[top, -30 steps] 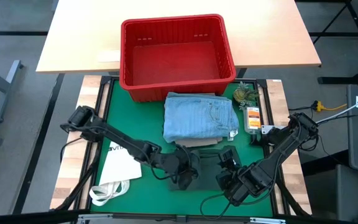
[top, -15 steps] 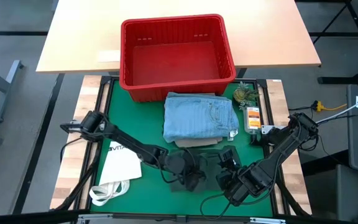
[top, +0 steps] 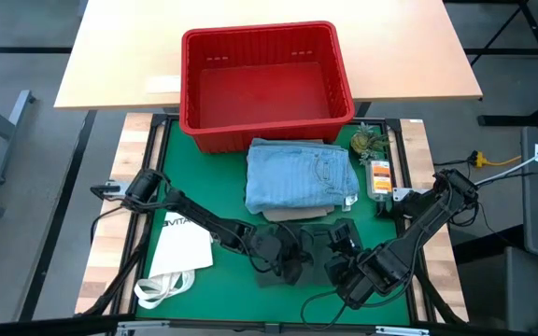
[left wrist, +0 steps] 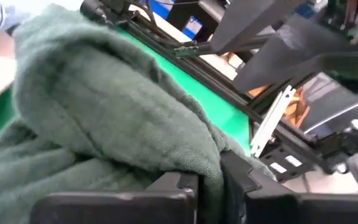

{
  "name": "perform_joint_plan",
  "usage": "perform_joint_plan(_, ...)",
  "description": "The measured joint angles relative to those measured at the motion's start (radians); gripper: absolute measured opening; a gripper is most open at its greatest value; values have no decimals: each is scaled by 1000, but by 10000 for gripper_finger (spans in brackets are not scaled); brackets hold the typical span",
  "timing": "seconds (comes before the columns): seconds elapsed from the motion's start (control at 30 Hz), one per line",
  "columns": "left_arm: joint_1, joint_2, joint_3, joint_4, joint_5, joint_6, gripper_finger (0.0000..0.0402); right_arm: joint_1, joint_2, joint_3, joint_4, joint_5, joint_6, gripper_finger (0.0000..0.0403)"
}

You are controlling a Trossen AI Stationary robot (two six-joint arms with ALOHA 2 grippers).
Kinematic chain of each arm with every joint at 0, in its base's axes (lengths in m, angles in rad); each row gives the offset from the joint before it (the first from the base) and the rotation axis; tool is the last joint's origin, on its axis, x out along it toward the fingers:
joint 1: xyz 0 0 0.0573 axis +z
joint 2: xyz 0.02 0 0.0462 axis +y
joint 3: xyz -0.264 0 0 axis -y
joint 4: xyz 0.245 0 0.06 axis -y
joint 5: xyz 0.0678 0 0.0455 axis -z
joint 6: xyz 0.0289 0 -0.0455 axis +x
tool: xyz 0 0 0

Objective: Fold laundry
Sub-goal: Fold the green polo shirt

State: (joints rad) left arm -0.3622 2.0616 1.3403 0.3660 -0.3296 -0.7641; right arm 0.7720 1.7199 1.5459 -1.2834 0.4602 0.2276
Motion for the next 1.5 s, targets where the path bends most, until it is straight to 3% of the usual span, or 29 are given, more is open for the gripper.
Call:
perform_joint_plan(0.33, 0, 3, 0, 124, 19, 218, 123, 0, 0, 0, 0, 0, 0, 186)
perform_joint_plan(0.63, 11, 2, 0, 208, 148, 335, 195, 0, 0, 0, 0, -11, 0, 186)
perform_joint_plan(0.83, 37, -5, 0, 208, 175, 371, 193, 0, 0, 0, -14, -54, -1, 186)
perform_joint_plan(1.0, 63, -50, 0, 175, 298, 418, 179, 0, 0, 0, -18, -61, 0, 186)
perform_joint_plan(1.2, 88, -138, 0, -49, 457, 418, 169, 0, 0, -13, 68, -61, 5, 186)
perform_joint_plan(1.5, 34, -182, 1, -405, 550, 400, 169, -4, 1, -110, 84, -88, 9, 186)
